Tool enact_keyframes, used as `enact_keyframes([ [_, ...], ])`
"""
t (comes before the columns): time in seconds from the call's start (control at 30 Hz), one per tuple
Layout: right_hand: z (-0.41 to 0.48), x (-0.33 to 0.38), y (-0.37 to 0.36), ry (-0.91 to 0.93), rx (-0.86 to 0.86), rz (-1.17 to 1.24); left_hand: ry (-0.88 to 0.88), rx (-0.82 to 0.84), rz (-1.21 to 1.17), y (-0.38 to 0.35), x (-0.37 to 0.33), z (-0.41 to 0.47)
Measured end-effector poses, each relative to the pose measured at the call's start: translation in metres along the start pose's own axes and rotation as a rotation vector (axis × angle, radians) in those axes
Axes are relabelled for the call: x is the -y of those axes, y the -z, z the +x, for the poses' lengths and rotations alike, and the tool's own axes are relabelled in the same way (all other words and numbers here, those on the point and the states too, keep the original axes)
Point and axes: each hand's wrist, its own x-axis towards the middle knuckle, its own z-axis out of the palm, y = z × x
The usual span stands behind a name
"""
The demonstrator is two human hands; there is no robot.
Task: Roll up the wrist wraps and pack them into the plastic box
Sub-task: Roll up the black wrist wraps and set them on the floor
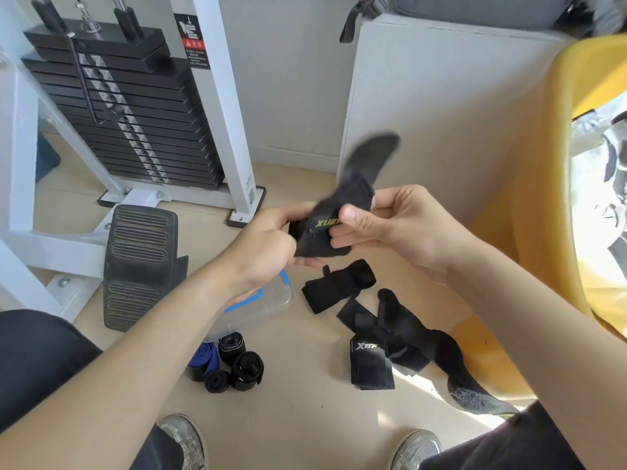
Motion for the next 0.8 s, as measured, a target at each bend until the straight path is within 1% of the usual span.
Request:
enact_keyframes([
  [0.13,0.004,-0.004,-0.006,0.067,-0.222,-0.111,0.028,-0.021,0.008,-0.003,0.001,0.0],
  [0.23,0.007,-0.009,-0.011,0.199,-0.359,-0.372,0.029,-0.05,0.0,-0.006,0.001,-0.001],
  [0.3,0.01,-0.012,-0.016,0.258,-0.421,-0.507,0.02,-0.045,0.015,-0.008,0.002,-0.001],
  [0.4,0.012,-0.015,-0.029,0.266,-0.462,-0.569,-0.025,-0.104,0.101,-0.008,0.005,-0.001],
  [0.47,0.012,-0.02,-0.036,0.248,-0.445,-0.545,-0.058,-0.129,0.149,-0.008,0.006,-0.001],
  [0.53,0.015,-0.028,-0.037,0.184,-0.417,-0.51,-0.064,-0.114,0.183,-0.009,0.009,-0.002],
  [0.63,0.018,-0.033,-0.039,0.098,-0.371,-0.435,-0.019,-0.131,0.115,-0.008,0.01,-0.005],
  [0.73,0.019,-0.033,-0.045,0.028,-0.356,-0.209,-0.041,-0.15,0.092,-0.009,0.012,-0.005],
  [0.8,0.019,-0.032,-0.048,-0.051,-0.33,0.037,-0.073,-0.176,0.103,-0.011,0.011,-0.007],
])
